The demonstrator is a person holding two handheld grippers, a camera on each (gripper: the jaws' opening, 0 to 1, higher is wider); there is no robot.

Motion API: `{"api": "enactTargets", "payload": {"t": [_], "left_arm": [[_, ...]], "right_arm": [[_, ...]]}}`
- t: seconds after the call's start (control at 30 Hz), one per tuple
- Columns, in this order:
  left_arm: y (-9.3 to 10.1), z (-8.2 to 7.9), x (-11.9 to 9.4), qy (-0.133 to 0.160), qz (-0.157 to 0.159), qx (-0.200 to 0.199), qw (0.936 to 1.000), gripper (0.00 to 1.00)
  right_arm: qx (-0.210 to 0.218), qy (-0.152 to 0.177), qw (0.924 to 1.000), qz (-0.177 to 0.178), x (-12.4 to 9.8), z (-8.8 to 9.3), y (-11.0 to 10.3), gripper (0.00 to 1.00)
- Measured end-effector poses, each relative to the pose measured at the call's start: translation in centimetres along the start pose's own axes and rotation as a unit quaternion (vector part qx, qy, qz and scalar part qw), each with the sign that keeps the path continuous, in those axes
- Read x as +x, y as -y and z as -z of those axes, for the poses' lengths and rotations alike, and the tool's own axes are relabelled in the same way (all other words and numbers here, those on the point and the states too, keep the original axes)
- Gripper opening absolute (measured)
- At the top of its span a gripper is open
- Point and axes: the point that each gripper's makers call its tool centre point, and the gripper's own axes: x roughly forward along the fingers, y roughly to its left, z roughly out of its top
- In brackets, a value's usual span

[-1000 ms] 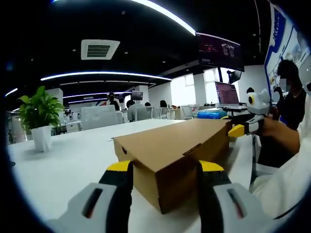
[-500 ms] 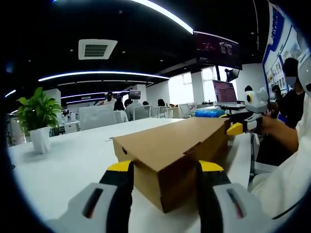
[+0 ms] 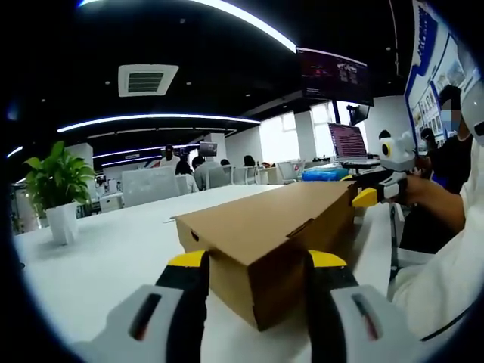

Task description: Operate the shoe box by opening the lid, removing the specified soft item, and placing it in the target area until the item is outside and the box remains undamaged.

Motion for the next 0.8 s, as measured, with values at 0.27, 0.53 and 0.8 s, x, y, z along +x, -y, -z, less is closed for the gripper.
{"api": "enactTargets", "payload": {"t": [0.27, 0.53, 0.8], "left_arm": [[-0.36, 0.09, 0.23, 0.005, 0.000, -0.007, 1.0000, 0.51], [-0.26, 0.14, 0.15, -0.002, 0.001, -0.001, 1.0000, 0.50], [-0.23, 0.16, 0.14, -0.006, -0.001, -0.001, 1.0000, 0.50]], "right_arm": [[-0.002, 0.002, 1.0000, 0.005, 0.11, 0.03, 0.06, 0.66], [-0.004, 0.001, 1.0000, 0.006, 0.02, 0.06, 0.11, 0.66], [-0.010, 0.001, 0.9999, 0.006, 0.08, 0.04, 0.26, 0.66]]}}
